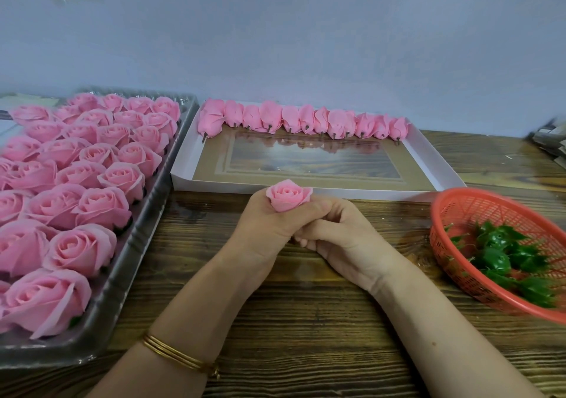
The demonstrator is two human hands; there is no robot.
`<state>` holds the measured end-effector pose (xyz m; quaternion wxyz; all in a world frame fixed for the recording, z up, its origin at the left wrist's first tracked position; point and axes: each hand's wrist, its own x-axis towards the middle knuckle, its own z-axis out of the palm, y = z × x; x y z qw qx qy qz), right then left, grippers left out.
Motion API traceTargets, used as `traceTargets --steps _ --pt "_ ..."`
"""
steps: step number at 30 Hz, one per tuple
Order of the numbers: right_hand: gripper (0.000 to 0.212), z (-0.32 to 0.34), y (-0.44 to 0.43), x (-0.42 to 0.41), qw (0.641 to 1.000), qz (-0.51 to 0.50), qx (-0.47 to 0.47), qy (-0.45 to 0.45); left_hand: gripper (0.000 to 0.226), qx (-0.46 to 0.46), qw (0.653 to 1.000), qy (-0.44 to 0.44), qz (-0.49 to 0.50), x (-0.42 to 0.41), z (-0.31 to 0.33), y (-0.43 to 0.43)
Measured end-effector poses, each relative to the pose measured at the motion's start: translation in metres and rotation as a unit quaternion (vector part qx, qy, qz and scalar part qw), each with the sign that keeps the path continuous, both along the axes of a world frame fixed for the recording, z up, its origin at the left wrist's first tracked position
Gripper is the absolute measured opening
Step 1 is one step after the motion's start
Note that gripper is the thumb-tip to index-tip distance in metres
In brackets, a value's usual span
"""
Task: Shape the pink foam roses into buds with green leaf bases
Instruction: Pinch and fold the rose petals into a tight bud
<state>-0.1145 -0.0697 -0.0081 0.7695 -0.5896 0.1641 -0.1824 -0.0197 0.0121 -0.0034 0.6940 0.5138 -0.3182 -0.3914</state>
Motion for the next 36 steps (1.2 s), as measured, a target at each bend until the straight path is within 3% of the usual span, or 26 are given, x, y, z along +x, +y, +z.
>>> traceTargets --steps 5,7,10,13,15,21,24,26,31,36 --pt "0.017 0.0004 -0.001 -0.0003 0.999 0.023 0.04 -0.008 0.03 0.007 1.0 0.007 -0.003 -0.0002 0.0038 0.0017" --pt "0.021 0.0004 -0.0001 0.0003 0.999 0.019 0.028 -0.021 0.029 0.013 1.0 0.014 0.014 0.0004 0.003 0.0016" --pt "0.028 -0.0022 0.0031 0.0026 0.999 -0.002 -0.009 -0.042 0.009 0.025 0.999 0.009 0.044 0.0009 0.002 0.0009" --pt "0.029 -0.0055 0.0044 0.0041 0.997 -0.043 -0.062 -0.032 0.015 0.026 0.999 0.004 0.047 -0.0005 0.0029 0.0004" --pt "0.03 -0.0052 0.004 0.0037 0.995 -0.054 -0.078 -0.025 0.007 0.021 0.999 0.007 0.038 -0.0011 0.0022 0.0001" --pt "0.012 -0.0032 -0.0003 0.0015 1.0 0.0 -0.005 -0.02 0.01 0.011 0.999 -0.012 -0.04 0.0055 0.0048 0.0039" --pt "0.017 -0.0013 -0.0016 0.0001 0.999 0.031 0.034 -0.021 0.005 0.015 0.999 0.001 -0.04 0.0066 0.0056 0.0041" --pt "0.017 -0.0005 -0.0009 0.0002 0.998 0.036 0.046 -0.022 0.014 0.014 0.999 0.003 -0.035 0.0065 0.0059 0.0048" --pt "0.031 -0.0004 0.0035 0.0013 0.998 0.019 -0.011 -0.052 0.023 0.021 1.0 -0.002 -0.009 0.0056 0.0052 0.0048" --pt "0.032 0.0009 0.0016 0.0003 0.998 0.018 -0.007 -0.056 0.013 0.008 1.0 -0.001 -0.012 0.0049 0.0067 0.004"
